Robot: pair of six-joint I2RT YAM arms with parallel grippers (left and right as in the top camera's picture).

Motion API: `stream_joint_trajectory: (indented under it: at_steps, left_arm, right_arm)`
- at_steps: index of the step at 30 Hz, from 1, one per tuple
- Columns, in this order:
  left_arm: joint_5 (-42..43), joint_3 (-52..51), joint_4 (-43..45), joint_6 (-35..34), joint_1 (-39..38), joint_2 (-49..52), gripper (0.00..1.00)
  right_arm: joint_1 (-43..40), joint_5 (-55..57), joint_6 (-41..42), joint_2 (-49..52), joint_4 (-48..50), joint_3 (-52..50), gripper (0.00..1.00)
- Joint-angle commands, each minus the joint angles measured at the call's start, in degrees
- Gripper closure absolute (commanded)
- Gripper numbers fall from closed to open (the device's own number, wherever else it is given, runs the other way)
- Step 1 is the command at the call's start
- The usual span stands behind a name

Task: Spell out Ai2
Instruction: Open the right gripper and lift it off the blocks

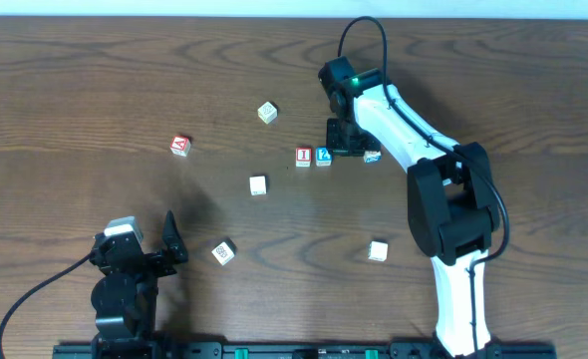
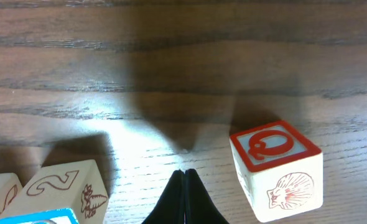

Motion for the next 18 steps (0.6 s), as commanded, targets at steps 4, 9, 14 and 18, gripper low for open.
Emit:
stream_joint_trajectory:
  at_steps: [4,9,14,18]
  left_arm:
    - [0.6,-1.3,-0.4,0.3,0.2,-0.3,0.05]
    - [0.6,-1.3,-0.4,0.3,0.2,-0.3,0.05]
    - [0.6,-1.3,-0.4,0.3,0.2,-0.3,0.05]
    - [0.6,-1.3,-0.4,0.3,0.2,-0.3,0.05]
  right_arm:
    - [-0.1,-4.2,-1.7,0.7,0.9,-0.6,0.99]
    - [0.2,-7.2,-2.3,0.7,1.9,-0.6,0.99]
    - [0.9,-8.4,-2.7,0.7,2.8,-0.6,0.99]
    - [1.7,-9.2,-2.9,0.7,3.4,-0.6,0.99]
